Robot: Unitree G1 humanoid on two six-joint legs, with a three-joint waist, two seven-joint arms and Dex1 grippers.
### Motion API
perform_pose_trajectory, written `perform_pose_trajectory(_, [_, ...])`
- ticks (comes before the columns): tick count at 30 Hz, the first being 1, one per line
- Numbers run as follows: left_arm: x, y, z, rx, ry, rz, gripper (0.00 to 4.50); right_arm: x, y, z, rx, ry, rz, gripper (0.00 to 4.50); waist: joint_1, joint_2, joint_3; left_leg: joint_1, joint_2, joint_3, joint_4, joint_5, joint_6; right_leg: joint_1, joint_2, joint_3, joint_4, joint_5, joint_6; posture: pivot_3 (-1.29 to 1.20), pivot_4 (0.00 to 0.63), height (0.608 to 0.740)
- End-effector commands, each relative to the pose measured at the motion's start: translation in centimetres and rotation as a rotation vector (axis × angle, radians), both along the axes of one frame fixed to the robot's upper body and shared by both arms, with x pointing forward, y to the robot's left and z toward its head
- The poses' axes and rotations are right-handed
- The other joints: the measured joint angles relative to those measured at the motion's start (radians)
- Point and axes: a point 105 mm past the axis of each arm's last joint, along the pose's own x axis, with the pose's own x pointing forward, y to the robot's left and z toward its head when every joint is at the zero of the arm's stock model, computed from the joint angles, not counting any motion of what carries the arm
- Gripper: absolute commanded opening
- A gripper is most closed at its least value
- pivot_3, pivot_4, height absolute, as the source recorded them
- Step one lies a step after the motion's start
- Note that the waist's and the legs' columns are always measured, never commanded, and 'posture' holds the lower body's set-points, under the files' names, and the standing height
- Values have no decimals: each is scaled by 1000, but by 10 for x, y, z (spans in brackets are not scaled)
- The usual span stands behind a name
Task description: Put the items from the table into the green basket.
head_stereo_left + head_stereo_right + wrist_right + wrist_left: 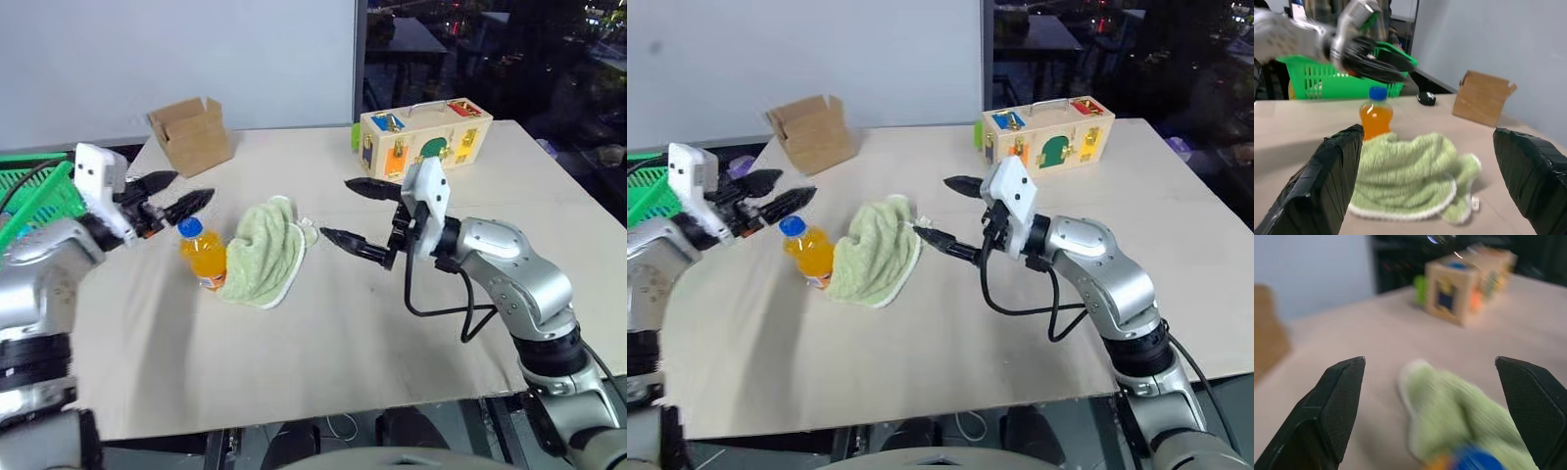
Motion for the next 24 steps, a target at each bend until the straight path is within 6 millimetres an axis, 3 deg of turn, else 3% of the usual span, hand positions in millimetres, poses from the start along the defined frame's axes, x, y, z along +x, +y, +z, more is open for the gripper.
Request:
perform_pose_trajectory(1, [-9,4,7,-3,-3,-18,4418,-6,-3,12,19,-52,-4,4500,6,2,1,0,0,0,0,0,0,0,0,0,0,0,0,-35,0,740])
perform_pose_trajectory(13, [-15,12,-26,120,7,58,4418,-8,-3,8,-3,-41,10,4500,40,3,2,0,0,0,0,0,0,0,-1,0,-2,0,0,-31,0,740])
perform_pose_trajectory(17, [-17,4,-42,117,36,41,4418,-9,-3,7,-8,-38,16,4500,44,3,2,0,0,1,0,0,0,0,-1,0,-2,0,0,-17,0,740])
perform_pose_trajectory(24, [-13,-6,-49,88,66,19,4418,-10,-4,6,-20,-37,19,4500,58,4,3,0,0,1,0,0,0,0,0,0,-2,0,0,-17,0,740])
